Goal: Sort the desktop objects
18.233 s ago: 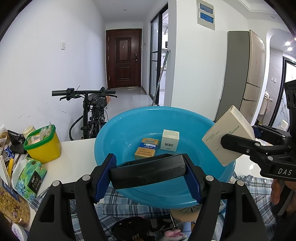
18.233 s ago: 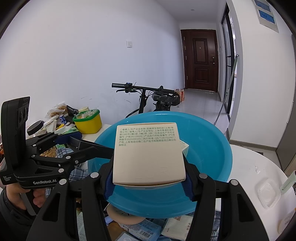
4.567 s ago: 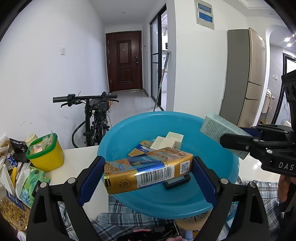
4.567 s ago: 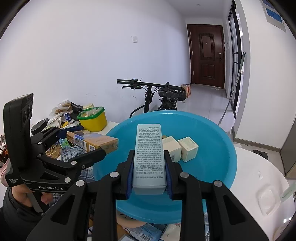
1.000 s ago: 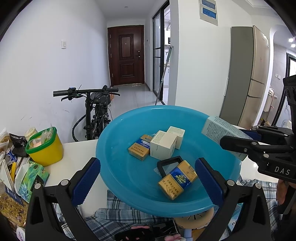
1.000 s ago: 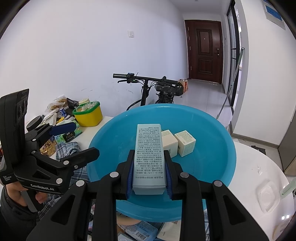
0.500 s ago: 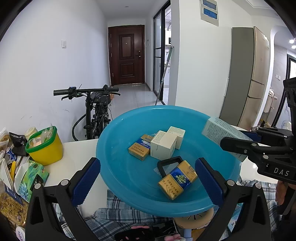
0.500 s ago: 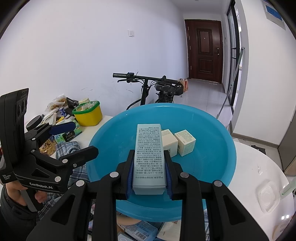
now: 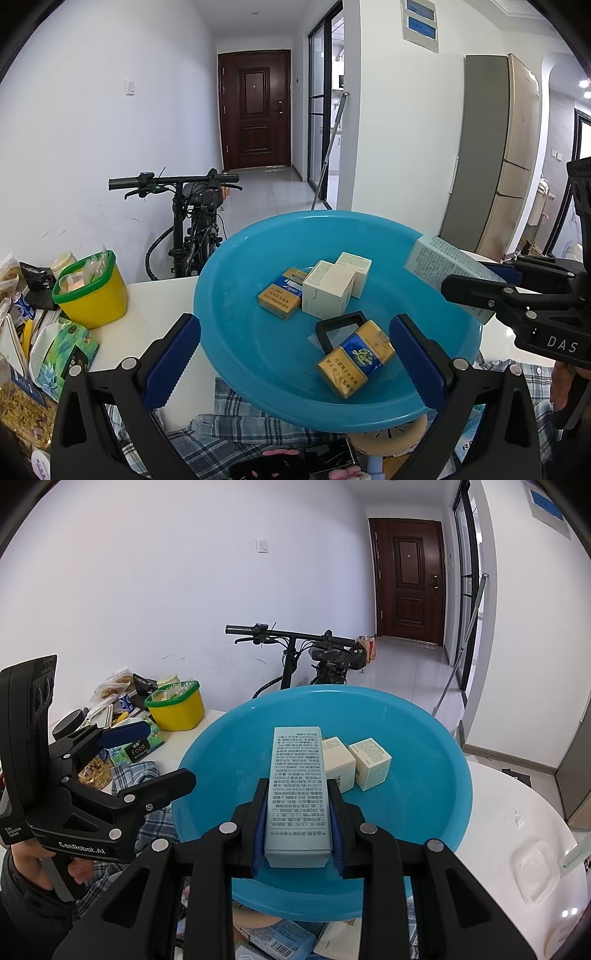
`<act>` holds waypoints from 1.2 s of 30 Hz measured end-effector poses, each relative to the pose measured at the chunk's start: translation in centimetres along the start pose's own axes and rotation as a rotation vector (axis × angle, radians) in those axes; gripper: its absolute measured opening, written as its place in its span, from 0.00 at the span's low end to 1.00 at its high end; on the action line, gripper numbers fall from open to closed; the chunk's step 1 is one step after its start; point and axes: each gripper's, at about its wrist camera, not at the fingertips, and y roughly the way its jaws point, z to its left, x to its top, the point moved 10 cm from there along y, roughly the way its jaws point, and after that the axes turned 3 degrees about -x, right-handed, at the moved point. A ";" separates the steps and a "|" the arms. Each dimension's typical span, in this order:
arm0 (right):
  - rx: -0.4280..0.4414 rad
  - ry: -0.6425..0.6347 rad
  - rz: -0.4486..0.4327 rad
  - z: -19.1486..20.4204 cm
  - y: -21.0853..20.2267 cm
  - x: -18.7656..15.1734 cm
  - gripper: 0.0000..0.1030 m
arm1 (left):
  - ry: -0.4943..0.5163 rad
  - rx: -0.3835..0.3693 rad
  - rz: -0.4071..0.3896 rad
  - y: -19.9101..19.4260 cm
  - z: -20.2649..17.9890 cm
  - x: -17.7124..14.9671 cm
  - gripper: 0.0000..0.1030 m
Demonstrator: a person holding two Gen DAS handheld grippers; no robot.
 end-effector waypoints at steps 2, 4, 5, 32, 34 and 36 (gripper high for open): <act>-0.001 0.001 0.000 0.0 0.0 0.0 0.26 | -0.002 -0.002 0.000 0.0 0.0 0.0 1.00; 0.001 0.000 0.001 0.0 0.0 0.0 0.26 | -0.001 -0.001 0.000 0.0 0.1 0.0 1.00; 0.001 0.000 0.002 0.0 0.0 0.0 0.26 | -0.001 -0.002 0.000 0.0 0.1 0.0 1.00; 0.004 -0.002 0.012 0.1 0.2 -0.3 0.26 | -0.001 -0.002 0.005 0.0 0.0 -0.1 1.00; 0.003 -0.002 0.013 0.1 0.2 -0.3 0.26 | -0.002 -0.001 0.006 0.0 0.0 -0.1 1.00; 0.004 -0.002 0.012 0.1 0.2 -0.3 0.26 | -0.003 -0.003 0.007 0.0 -0.1 -0.1 1.00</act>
